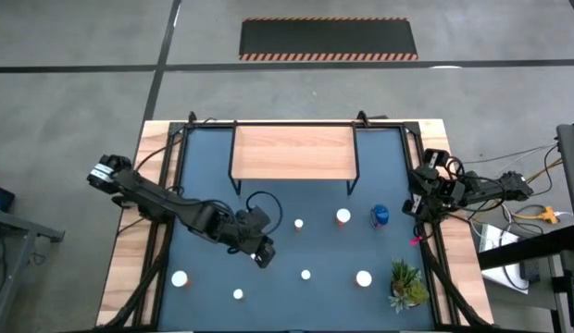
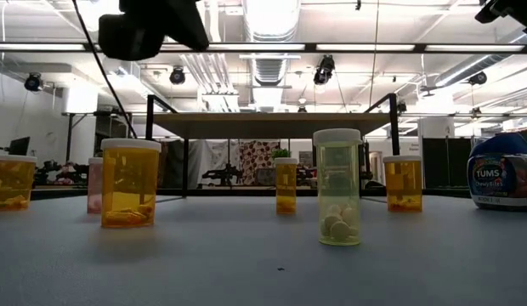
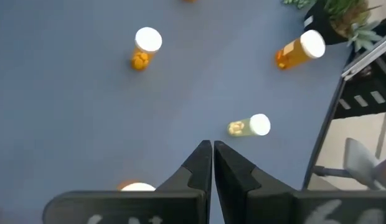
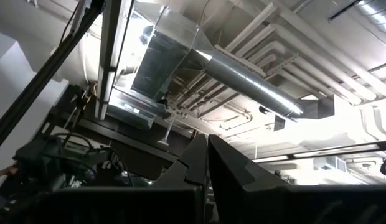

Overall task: Pick and place medicine bottles onto shelf by color
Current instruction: Put the large orange pill bottle on the shelf

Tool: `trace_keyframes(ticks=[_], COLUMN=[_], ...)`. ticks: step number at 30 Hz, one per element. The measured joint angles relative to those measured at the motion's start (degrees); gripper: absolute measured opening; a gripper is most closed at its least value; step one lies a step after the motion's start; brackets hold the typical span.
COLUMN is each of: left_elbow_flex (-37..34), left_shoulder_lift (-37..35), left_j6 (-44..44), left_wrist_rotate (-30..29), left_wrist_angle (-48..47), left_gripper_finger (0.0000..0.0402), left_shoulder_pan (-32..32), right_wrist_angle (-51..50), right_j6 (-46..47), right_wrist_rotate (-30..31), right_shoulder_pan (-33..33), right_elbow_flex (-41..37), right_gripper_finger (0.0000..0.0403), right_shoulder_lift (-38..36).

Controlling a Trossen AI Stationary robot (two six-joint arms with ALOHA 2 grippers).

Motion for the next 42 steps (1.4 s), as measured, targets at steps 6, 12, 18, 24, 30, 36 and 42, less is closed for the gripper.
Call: trace_keyframes(ticks=[6, 12, 18, 24, 30, 36, 42], left_elbow_flex=[-1.6, -1.7, -2.3, -2.3, -2.3, -2.4, -2.4], left_shoulder_lift=[0.0, 0.0, 0.0, -0.1, 1.5, 5.0, 7.5], left_j6=[1.4, 5.7, 7.8, 17.2, 29.7, 29.6, 29.6], left_wrist_rotate=[0.1, 2.6, 6.1, 3.9, 3.9, 5.2, 6.1], left_wrist_angle=[0.1, 0.1, -0.9, -4.4, -4.4, -4.4, -4.4], left_gripper_finger=[0.0001, 0.005, 0.0159, 0.0271, 0.0314, 0.0315, 0.0315], left_shoulder_pan=[0.0, 0.0, 0.0, -0.2, -2.1, -2.1, -2.3], right_wrist_angle=[0.0, 0.0, 0.0, -0.1, -0.2, -0.4, -0.5], right_j6=[1.1, 1.1, 1.1, 1.1, 1.1, 1.0, 1.0], right_wrist_rotate=[0.0, 0.0, 0.0, 0.0, 0.0, 0.0, 0.0], right_shoulder_pan=[0.0, 0.0, 0.0, 0.0, 0.0, 0.0, 0.0], right_elbow_flex=[0.0, 0.0, 0.0, 0.0, 0.0, 0.0, 0.0], right_gripper_finger=[0.0009, 0.0009, 0.0009, 0.0009, 0.0009, 0.0009, 0.0009], right_shoulder_lift=[0.0, 0.0, 0.0, 0.0, 0.0, 0.0, 0.0])
